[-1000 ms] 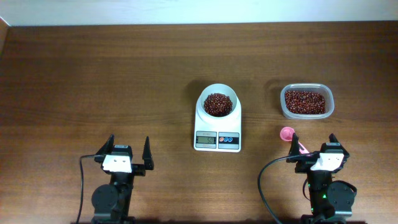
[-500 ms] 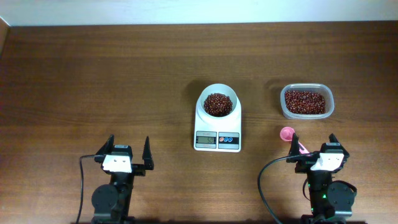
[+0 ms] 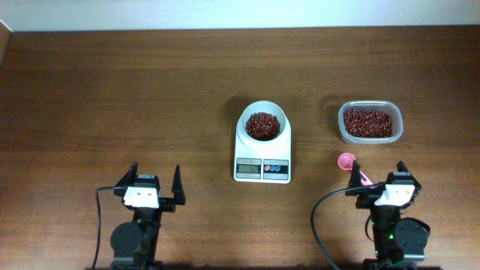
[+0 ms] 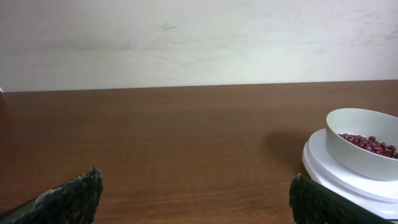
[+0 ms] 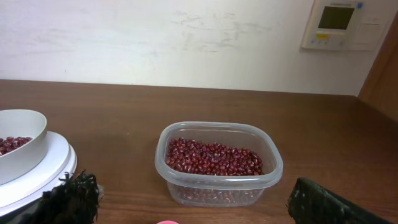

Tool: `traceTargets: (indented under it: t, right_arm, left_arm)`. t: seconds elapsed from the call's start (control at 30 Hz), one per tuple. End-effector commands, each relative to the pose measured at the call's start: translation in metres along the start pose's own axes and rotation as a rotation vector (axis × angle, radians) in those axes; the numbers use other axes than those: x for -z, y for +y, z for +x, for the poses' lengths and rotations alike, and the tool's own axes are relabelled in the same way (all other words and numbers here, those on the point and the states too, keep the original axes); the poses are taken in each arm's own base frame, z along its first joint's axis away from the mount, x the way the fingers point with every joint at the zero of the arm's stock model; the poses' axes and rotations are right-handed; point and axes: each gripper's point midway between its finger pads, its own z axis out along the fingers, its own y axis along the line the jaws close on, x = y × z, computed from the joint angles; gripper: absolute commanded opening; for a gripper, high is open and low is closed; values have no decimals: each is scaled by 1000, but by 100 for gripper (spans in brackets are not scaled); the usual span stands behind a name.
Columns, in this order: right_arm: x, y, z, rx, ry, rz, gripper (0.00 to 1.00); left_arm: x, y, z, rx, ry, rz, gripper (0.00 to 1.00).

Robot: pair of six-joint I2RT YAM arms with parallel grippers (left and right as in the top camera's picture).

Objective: Scoop and weigh 50g on scale

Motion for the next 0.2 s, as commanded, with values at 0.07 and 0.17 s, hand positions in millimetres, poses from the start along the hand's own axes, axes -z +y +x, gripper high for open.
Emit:
traceTargets:
  t: [0.07,0.17]
  right_arm:
    - [0,1,2,0,2,-2,99]
    - [0,1,2,0,2,-2,99]
  left_arm:
    - [0,3,3,13,3,-15,99]
    - [0,3,3,13,3,-15,99]
